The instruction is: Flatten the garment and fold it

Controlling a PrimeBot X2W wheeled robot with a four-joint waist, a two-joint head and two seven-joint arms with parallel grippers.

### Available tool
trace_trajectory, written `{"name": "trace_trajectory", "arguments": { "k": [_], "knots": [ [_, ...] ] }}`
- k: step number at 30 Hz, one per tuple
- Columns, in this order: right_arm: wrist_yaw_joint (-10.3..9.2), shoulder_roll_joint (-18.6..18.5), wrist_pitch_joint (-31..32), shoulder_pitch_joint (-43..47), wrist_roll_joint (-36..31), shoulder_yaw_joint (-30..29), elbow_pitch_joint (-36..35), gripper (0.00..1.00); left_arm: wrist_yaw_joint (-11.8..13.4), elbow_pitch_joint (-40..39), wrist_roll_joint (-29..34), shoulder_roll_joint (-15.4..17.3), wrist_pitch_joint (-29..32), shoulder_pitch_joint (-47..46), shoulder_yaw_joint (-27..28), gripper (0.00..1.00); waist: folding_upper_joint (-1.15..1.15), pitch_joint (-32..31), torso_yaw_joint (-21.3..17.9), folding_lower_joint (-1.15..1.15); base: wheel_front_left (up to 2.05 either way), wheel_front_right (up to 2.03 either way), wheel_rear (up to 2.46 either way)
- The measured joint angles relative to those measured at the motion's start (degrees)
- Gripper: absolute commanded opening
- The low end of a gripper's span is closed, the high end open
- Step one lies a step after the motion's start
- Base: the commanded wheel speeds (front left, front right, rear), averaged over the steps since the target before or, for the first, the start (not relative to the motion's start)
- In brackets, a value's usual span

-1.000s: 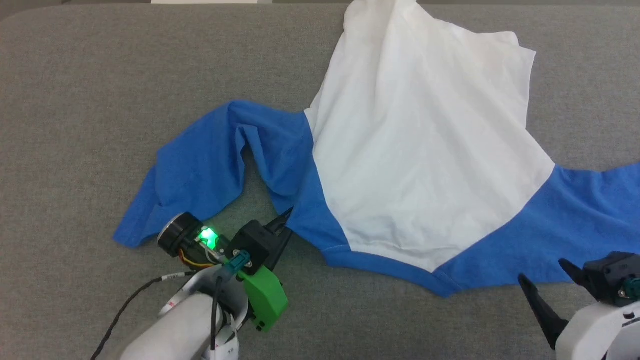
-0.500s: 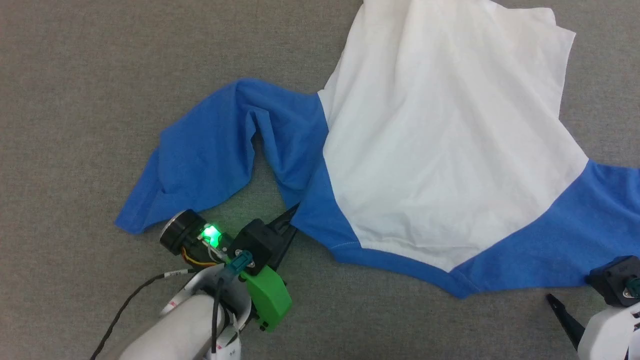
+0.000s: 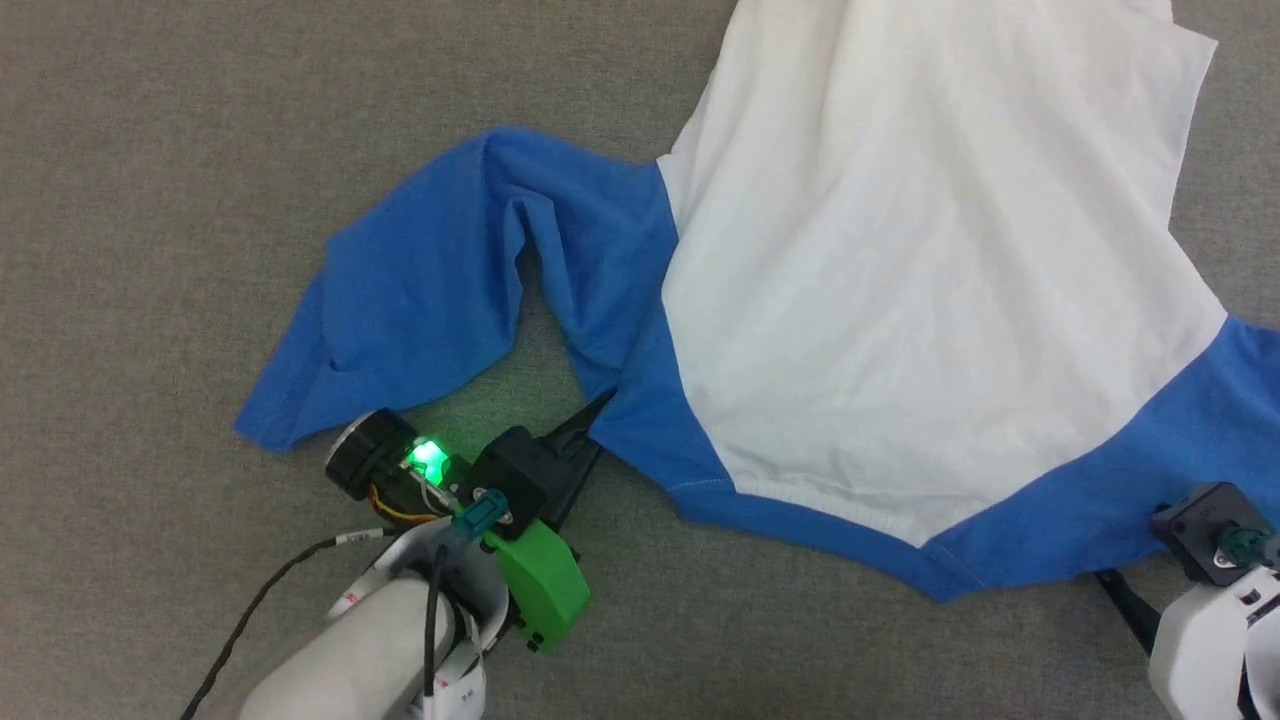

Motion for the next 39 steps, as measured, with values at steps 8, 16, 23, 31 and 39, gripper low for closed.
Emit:
{"name": "trace_trajectory", "arguments": {
  "k": [8,16,23,31,39],
  "knots": [
    [0.02,2.7,-5.1,-3.9,-1.5,0.5,3.8,0.00,1.2,0.3,-1.2,-0.3,-2.0,0.0,0.8,0.00,0.00,-1.2,0.3,0.00,0.00,0.00,0.00],
    [0.01,13.4,-14.3,-5.4,-6.7,-6.4,-0.8,0.00,4.6,-4.9,-4.9,-0.7,-6.7,3.2,5.0,0.00,0.00,-5.7,-1.0,0.00,0.00,0.00,0.00],
    [0.01,19.4,-21.0,-7.5,-10.8,-10.4,-6.2,0.00,8.0,-11.8,-6.1,0.0,-8.8,4.9,9.0,0.00,0.00,-10.8,-2.7,0.00,0.00,0.00,0.00],
    [0.01,19.7,-21.7,-15.9,-11.4,-9.0,-9.8,0.00,10.5,-19.5,-6.6,2.4,-5.5,1.5,13.9,0.00,0.00,-17.0,-4.7,0.00,0.00,0.00,0.00],
    [0.01,15.2,-20.3,-33.3,-10.1,-5.4,-8.3,0.00,9.2,-23.7,-6.1,5.9,4.7,-13.0,17.1,0.00,0.00,-21.9,-6.4,0.00,0.00,0.00,0.00]
  ]
}}
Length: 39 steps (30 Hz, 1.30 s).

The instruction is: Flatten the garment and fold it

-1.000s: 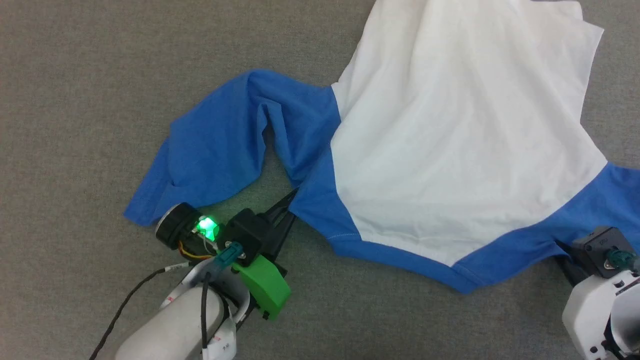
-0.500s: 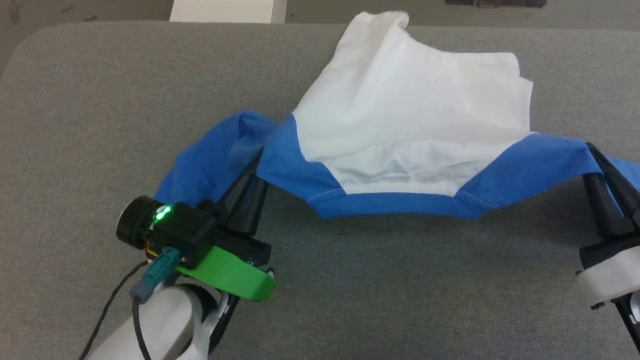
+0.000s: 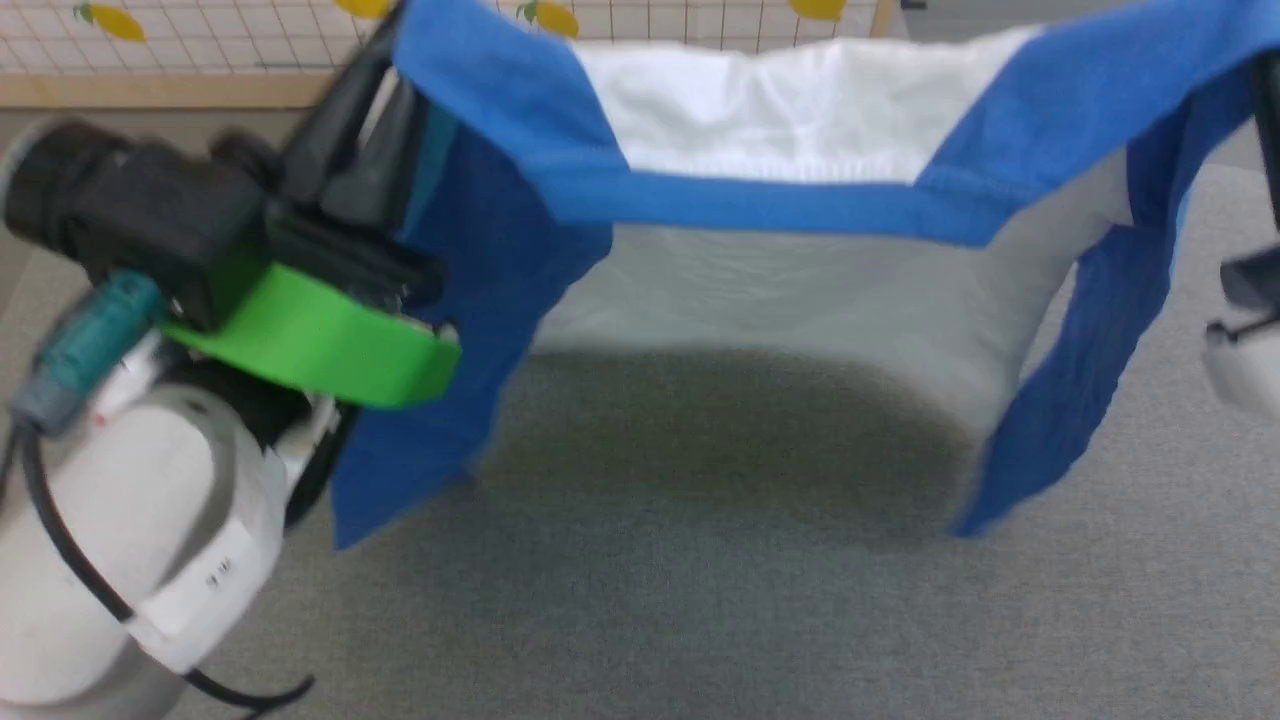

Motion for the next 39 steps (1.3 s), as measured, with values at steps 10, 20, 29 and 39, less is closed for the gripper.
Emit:
{"name": "trace_trajectory", "arguments": {
  "k": [10,20,29,39],
  "knots": [
    [0.00,-2.8,4.5,-13.3,4.5,5.9,5.4,0.00,-0.8,-0.4,-4.5,-0.1,11.0,-8.9,1.2,0.00,0.00,-3.2,-0.7,0.00,0.00,0.00,0.00],
    [0.00,-2.9,7.2,-24.9,7.5,9.7,16.1,0.00,-1.8,9.0,-7.0,-1.5,14.9,-16.2,1.9,0.00,0.00,2.3,-0.3,0.00,0.00,0.00,0.00],
    [0.00,-1.0,4.6,-49.2,2.4,16.1,36.1,0.00,-5.9,24.8,-0.2,-3.3,14.6,-35.9,-0.2,0.00,0.00,11.5,-0.6,0.00,0.00,0.00,0.00],
    [0.00,-0.6,-5.7,-64.6,-8.2,20.2,53.9,0.00,-6.4,38.3,8.2,-6.1,0.3,-47.5,-1.0,0.00,0.00,23.4,-0.6,0.01,0.00,0.00,0.00]
  ]
}}
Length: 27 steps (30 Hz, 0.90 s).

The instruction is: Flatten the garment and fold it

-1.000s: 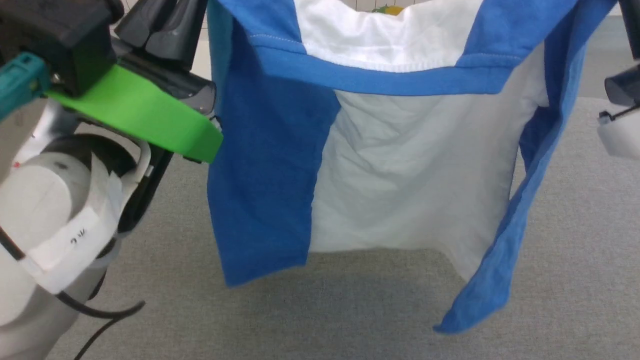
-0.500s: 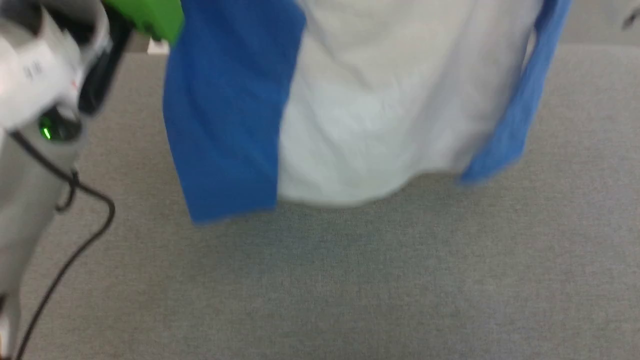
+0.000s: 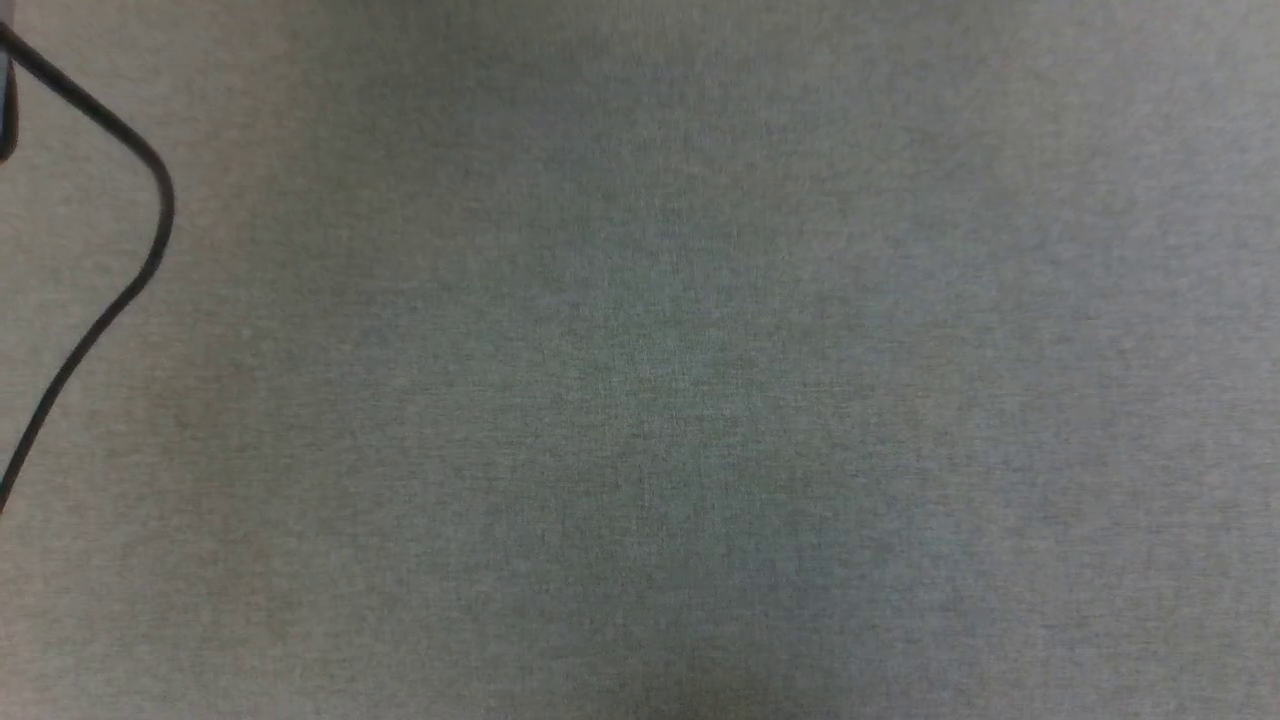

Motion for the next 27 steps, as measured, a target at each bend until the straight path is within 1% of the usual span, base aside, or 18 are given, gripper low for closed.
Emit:
{"name": "trace_trajectory", "arguments": {
  "k": [4,6,9,12,15,17,20,23,27],
  "knots": [
    [0.00,-0.1,-3.5,0.2,-1.3,0.3,4.4,0.00,0.0,3.1,0.6,-1.1,-5.6,0.3,-0.9,0.00,0.00,4.2,0.2,0.01,0.00,0.00,0.00],
    [0.00,-0.3,-5.0,1.0,-1.4,0.5,5.6,0.00,-0.6,4.0,0.5,-1.2,-7.2,1.0,-1.4,0.00,0.00,6.1,0.3,0.00,0.00,0.00,0.00],
    [0.00,-0.8,-6.6,3.7,-0.9,0.9,6.2,0.00,-1.6,4.4,0.3,-1.1,-9.2,3.5,-2.1,0.00,0.00,8.4,0.6,0.01,0.00,0.00,0.00],
    [0.00,-2.1,-7.4,7.3,1.1,1.1,4.9,0.00,-2.4,2.9,-0.5,-0.8,-10.3,7.1,-3.0,0.00,0.00,9.9,1.1,0.01,0.00,0.00,0.00],
    [0.00,-3.8,-7.4,12.1,4.2,1.0,0.6,0.00,-2.9,-0.8,-0.7,0.3,-10.2,11.8,-4.4,0.00,0.00,10.1,1.8,0.01,0.00,0.00,0.00],
    [0.00,-5.4,-6.9,16.3,6.2,0.8,-4.4,0.00,-2.8,-4.6,-0.8,1.9,-9.7,15.6,-5.2,0.00,0.00,9.5,2.1,0.01,0.00,0.00,0.00],
    [0.00,-7.9,-5.0,23.7,9.1,-1.1,-12.6,0.00,-1.8,-11.0,-1.0,4.5,-7.8,21.5,-6.4,0.00,0.00,8.3,2.2,0.00,0.00,0.00,0.00],
    [0.00,-9.4,-2.2,33.7,11.0,-4.8,-20.5,0.00,0.5,-17.2,-1.9,6.3,-5.3,29.0,-7.7,0.00,0.00,6.8,2.3,0.00,0.00,0.00,0.00],
    [0.00,-9.2,1.7,49.3,11.7,-10.9,-29.0,0.00,4.4,-23.2,-3.7,7.5,-2.5,39.8,-10.0,0.00,0.00,4.2,2.3,0.00,0.00,0.00,0.00]
  ]
}}
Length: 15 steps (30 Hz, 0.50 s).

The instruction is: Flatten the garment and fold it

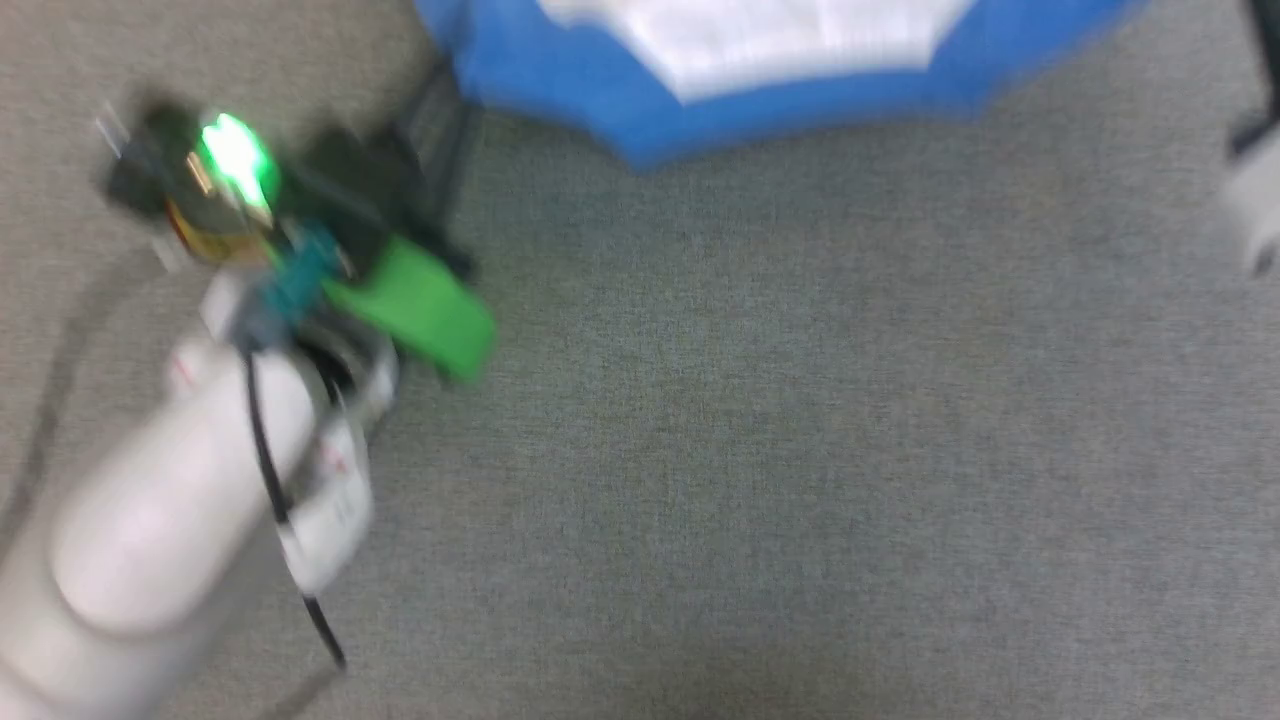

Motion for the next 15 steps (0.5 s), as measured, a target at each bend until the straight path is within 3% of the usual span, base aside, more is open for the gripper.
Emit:
{"name": "trace_trajectory", "arguments": {
  "k": [9,15],
  "knots": [
    [0.00,5.5,2.6,26.7,-0.8,-7.1,-8.7,0.00,6.6,-4.3,-3.2,0.8,3.0,18.3,-5.1,0.00,0.00,-6.5,-0.2,-0.01,0.00,0.00,0.00],
    [0.00,9.0,2.8,38.6,-1.3,-9.1,-8.5,0.00,7.7,-2.9,-7.1,0.5,4.1,26.4,-8.0,0.00,0.00,-11.1,-0.4,-0.01,0.00,0.00,0.00]
  ]
}}
